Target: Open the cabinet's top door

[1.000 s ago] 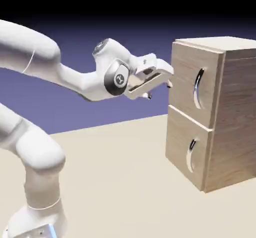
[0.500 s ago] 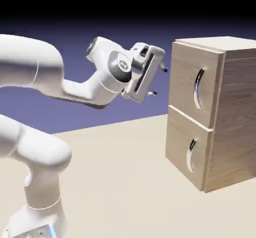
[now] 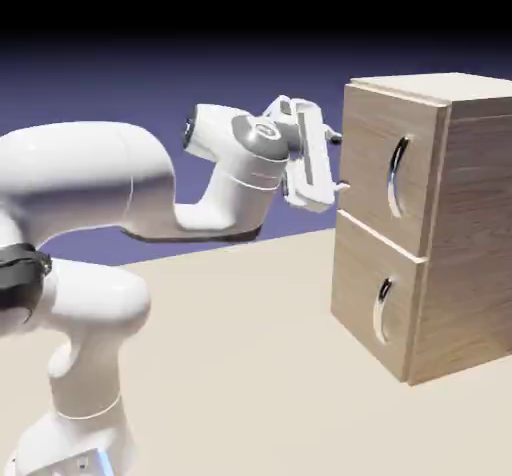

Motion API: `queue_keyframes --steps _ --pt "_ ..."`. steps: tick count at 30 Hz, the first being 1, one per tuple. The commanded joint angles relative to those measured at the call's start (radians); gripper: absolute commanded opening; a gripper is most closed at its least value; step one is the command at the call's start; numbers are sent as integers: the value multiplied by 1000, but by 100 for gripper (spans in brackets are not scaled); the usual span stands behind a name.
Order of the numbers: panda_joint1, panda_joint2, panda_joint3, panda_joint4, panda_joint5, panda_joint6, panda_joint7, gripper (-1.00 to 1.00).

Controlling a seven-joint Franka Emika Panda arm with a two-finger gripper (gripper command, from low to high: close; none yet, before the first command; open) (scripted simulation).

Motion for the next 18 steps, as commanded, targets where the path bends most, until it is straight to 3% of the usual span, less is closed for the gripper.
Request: queue_keyframes --steps 1,18 --pt "20 -10 -19 5 -44 -8 -21 0" --pt "338 -166 -324 79 -735 -142 -351 0"
